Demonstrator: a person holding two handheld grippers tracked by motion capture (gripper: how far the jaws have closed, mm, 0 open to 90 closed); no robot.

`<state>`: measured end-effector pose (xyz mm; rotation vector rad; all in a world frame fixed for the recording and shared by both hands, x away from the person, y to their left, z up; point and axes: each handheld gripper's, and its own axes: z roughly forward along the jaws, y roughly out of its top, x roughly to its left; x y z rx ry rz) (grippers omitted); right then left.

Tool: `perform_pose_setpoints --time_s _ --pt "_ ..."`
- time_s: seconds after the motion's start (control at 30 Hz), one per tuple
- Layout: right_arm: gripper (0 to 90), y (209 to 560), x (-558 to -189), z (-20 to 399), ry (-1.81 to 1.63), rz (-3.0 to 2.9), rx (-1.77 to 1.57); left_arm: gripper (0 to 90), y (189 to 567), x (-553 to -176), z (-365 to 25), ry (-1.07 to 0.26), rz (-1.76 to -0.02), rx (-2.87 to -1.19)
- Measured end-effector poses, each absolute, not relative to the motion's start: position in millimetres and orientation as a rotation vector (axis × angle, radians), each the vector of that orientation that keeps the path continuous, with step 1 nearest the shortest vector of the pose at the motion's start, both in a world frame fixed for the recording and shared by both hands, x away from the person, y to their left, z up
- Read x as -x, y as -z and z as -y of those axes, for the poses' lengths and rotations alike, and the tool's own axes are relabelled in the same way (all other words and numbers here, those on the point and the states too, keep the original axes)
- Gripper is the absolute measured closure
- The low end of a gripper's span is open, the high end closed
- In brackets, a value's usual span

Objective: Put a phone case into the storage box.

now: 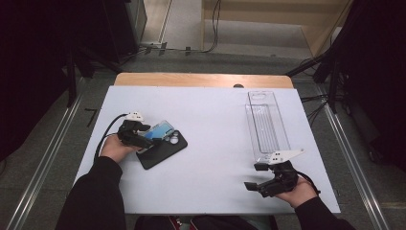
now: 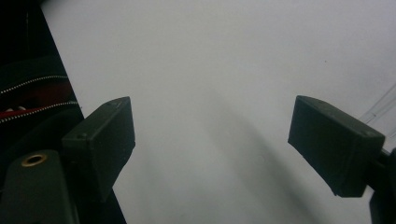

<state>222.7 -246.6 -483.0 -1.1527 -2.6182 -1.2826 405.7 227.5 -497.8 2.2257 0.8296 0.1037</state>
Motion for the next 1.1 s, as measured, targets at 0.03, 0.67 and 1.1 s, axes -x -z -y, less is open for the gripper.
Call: perform_pose_setpoints --time_s 0.03,0.67,1.1 --pt "12.9 483.0 -222.7 246.5 1.281 2.619 1.152 17.2 497.3 -405.9 -228.1 -0.092 -0.829 -2.218" --pt "12.9 481.6 -223.1 246.9 1.296 2.618 1.162 17.2 460.8 -390.8 -210.0 -0.144 -0.73 -2.181" --pt "12.9 481.2 -223.0 246.8 1.305 2.6 1.175 17.2 441.6 -374.9 -186.9 -0.117 -0.733 -2.175"
